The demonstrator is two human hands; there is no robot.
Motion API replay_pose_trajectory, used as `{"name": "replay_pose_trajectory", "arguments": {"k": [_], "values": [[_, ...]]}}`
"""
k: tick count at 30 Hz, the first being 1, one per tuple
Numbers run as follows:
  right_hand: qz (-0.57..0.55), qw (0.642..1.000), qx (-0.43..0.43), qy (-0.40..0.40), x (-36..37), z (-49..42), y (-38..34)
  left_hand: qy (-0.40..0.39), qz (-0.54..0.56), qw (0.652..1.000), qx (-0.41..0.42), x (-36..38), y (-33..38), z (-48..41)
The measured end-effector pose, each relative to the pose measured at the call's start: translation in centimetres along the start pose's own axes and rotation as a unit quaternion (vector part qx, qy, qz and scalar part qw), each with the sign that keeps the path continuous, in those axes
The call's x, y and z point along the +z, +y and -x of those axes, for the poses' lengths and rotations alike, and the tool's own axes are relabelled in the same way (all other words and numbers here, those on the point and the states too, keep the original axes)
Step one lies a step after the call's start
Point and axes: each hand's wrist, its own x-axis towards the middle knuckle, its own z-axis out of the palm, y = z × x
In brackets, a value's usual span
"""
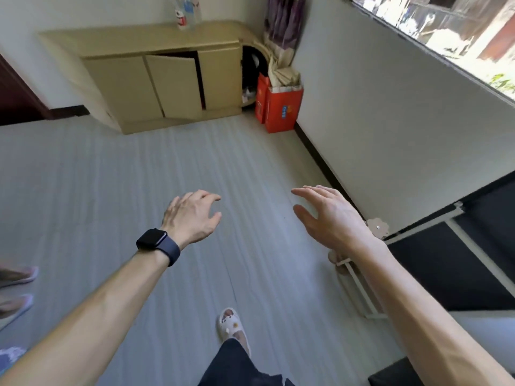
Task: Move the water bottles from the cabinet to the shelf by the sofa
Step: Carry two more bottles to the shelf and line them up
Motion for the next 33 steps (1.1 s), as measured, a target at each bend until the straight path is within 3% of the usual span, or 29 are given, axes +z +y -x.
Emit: {"name": "replay_pose_trajectory", "arguments": {"k": [18, 33], "values": [[-0.002, 0.999, -0.041, 0.019, -2.7, -40.2, 0.9, 0.026, -0.013, 1.000, -0.011, -8.3, -9.6, -36.5], [0.032, 0.985, -0.147, 0.086, -10.3, -78.2, 0.4, 0.084, -0.060, 0.989, -0.109, -19.4, -22.1, -67.1]]}}
